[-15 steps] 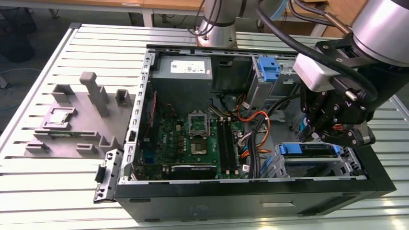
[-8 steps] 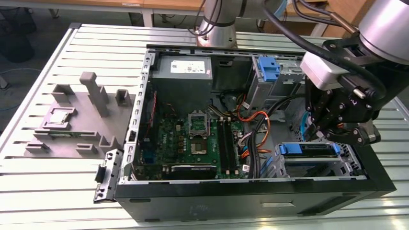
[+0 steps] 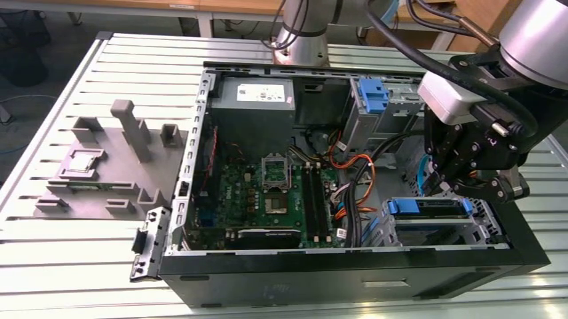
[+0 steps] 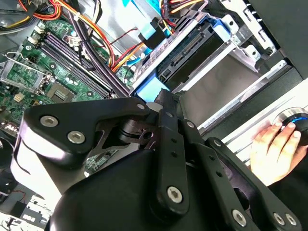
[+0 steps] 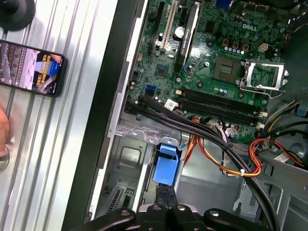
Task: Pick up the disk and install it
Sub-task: 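Insert the first disk wire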
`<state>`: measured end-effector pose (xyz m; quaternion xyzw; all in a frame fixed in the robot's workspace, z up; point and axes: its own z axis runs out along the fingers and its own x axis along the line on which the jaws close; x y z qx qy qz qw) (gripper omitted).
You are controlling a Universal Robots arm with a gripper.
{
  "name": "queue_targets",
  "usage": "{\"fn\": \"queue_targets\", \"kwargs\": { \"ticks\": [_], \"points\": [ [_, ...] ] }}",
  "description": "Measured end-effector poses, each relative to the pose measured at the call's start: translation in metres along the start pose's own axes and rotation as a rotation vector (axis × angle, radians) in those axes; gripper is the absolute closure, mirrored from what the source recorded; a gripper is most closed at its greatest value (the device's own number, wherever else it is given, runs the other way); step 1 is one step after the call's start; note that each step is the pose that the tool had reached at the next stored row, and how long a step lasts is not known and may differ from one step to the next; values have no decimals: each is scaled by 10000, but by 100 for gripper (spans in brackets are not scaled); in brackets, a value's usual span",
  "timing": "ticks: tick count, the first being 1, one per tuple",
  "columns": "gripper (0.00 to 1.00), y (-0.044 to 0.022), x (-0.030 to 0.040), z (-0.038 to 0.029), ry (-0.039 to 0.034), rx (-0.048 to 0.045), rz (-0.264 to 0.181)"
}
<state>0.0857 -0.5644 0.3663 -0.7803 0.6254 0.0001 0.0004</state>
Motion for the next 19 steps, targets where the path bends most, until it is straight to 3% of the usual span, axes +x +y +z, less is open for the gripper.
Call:
{"fn": "queue_targets", "kwargs": {
  "ticks": [9,17,19],
  "points": [
    [90,0,0,0,1,0,-51],
    [90,0,0,3,0,-1,-1185],
    [90,0,0,3,0,-1,-1220]
  ]
}}
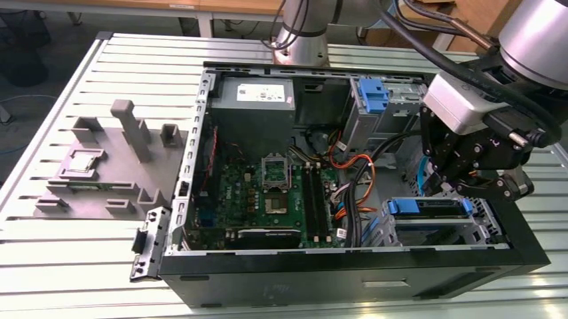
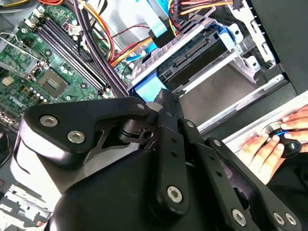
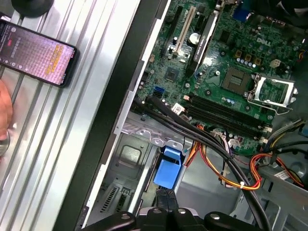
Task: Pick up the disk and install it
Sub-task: 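Insert the first disk wire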
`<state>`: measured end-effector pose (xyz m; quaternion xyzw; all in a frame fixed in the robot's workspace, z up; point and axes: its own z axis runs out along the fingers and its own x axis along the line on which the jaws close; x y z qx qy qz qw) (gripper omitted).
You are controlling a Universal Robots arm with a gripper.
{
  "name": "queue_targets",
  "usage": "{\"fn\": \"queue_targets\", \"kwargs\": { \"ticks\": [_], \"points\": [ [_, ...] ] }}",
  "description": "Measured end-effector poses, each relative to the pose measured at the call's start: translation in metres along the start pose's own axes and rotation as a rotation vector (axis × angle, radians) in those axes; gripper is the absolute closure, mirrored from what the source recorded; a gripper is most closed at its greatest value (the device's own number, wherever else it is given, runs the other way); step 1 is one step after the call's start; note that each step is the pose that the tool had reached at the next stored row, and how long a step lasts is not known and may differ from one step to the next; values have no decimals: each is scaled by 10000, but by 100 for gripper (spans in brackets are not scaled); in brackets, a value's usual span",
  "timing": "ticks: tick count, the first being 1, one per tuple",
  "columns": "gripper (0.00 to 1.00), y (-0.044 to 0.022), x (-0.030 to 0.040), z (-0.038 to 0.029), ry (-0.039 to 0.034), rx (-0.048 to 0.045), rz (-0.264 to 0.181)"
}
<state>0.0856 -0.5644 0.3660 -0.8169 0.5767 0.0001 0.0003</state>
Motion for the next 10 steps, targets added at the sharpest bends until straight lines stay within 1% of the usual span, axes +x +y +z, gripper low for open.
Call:
{"fn": "queue_targets", "kwargs": {
  "ticks": [3,10],
  "points": [
    [90,-2,0,0,0,1,-2],
    [90,-34,2,0,0,1,-1]
  ]
}}
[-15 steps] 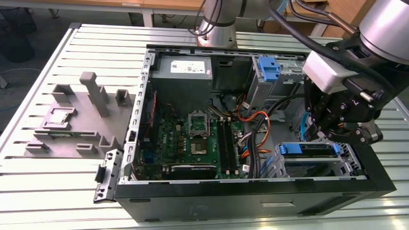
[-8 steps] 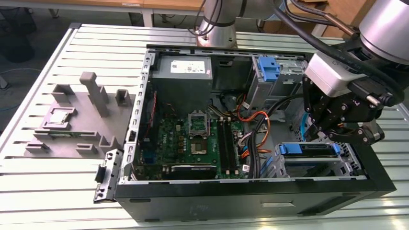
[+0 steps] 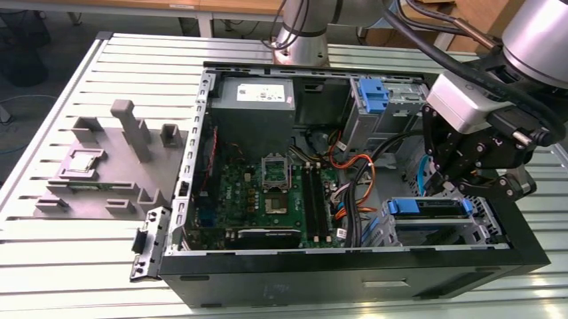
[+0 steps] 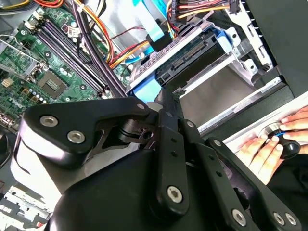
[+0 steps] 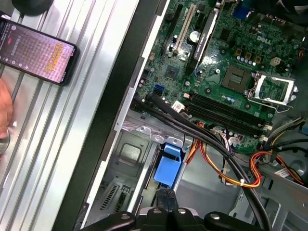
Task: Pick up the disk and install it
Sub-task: 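Insert the first disk wire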
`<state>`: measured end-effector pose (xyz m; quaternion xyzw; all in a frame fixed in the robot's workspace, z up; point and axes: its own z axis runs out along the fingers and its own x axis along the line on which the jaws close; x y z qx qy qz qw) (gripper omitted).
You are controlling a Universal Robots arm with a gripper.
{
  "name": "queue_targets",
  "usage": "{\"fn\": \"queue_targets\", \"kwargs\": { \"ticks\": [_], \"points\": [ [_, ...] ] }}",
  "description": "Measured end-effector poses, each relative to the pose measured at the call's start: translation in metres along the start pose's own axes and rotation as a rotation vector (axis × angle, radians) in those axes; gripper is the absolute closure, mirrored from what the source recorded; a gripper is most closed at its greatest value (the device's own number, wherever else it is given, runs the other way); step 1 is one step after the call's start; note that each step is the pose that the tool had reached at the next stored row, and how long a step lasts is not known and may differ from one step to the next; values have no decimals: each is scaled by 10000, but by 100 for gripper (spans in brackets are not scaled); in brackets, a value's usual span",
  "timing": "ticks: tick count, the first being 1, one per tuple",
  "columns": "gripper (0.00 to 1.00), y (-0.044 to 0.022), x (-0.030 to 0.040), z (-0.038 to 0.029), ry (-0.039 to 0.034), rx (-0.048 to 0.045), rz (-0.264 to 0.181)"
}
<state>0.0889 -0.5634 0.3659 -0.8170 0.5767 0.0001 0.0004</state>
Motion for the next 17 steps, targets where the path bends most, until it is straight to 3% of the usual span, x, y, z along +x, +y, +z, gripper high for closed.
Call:
{"fn": "queue_targets", "kwargs": {
  "ticks": [17],
  "points": [
    [90,-12,0,-27,6,-3,-2]
  ]
}}
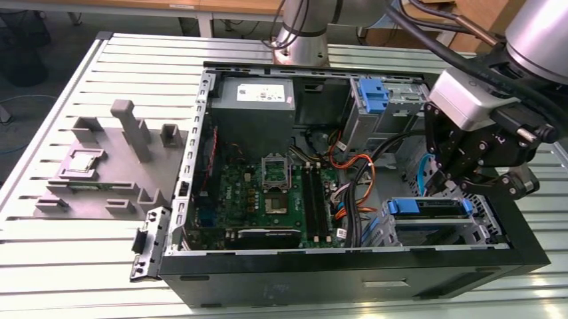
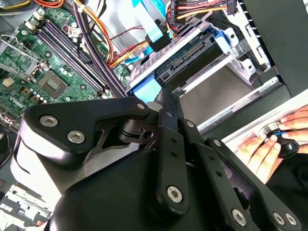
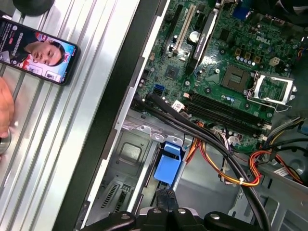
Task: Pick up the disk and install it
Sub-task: 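Insert the first disk wire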
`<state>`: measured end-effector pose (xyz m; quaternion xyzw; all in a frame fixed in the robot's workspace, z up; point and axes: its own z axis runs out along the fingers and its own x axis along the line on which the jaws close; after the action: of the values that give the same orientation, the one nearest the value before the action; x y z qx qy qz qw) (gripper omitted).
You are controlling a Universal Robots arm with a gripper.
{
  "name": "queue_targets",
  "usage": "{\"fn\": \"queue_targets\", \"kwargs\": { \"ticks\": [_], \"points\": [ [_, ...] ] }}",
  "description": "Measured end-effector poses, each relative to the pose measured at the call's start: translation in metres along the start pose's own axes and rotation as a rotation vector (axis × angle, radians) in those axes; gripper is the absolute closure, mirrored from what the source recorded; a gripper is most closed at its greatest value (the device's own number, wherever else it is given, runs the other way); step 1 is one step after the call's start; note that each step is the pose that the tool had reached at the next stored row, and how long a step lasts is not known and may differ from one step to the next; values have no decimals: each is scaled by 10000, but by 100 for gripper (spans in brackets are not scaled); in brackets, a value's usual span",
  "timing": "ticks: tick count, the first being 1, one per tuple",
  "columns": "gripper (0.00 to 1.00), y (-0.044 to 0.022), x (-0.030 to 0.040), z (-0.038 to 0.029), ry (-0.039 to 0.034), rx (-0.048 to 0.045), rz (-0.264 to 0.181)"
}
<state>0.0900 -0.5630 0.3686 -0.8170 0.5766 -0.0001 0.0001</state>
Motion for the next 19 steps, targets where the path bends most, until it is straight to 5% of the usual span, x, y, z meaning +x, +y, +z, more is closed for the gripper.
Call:
{"fn": "queue_targets", "kwargs": {
  "ticks": [13,16,19],
  "points": [
    [90,-95,3,1,21,18,-98],
    [90,-94,3,1,51,104,-418],
    [90,-95,3,1,146,356,-607]
  ]
}}
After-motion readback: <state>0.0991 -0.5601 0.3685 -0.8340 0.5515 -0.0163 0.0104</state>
